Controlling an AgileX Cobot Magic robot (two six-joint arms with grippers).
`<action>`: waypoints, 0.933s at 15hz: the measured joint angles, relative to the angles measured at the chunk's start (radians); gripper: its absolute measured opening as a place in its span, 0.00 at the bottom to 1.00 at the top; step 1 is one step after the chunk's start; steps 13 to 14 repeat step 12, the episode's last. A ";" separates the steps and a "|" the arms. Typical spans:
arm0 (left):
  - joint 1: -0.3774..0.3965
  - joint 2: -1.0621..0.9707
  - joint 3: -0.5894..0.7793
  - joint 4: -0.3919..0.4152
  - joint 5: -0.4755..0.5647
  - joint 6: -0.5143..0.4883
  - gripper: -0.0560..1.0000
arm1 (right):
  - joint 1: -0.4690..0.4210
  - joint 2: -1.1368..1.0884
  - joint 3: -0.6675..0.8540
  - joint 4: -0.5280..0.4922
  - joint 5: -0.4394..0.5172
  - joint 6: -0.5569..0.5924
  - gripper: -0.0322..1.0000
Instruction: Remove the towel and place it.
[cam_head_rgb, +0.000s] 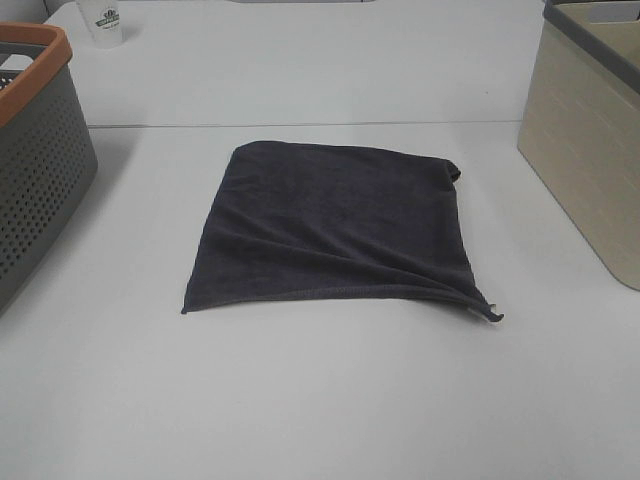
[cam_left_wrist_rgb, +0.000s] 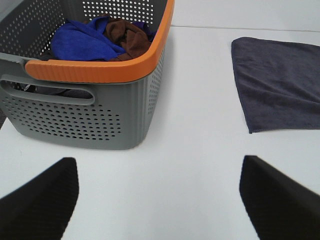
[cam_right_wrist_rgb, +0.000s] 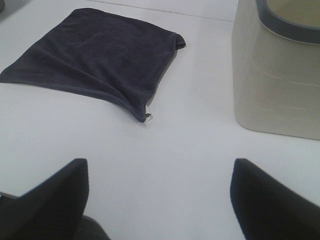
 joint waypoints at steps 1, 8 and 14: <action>0.000 0.000 0.000 0.000 0.000 0.000 0.83 | 0.000 0.000 0.000 0.000 0.000 0.000 0.77; 0.000 0.000 0.000 0.000 0.000 0.002 0.83 | 0.000 0.000 0.000 0.000 0.000 0.000 0.77; 0.000 0.000 0.000 0.000 0.000 0.003 0.83 | 0.000 0.000 0.000 0.000 0.000 0.000 0.77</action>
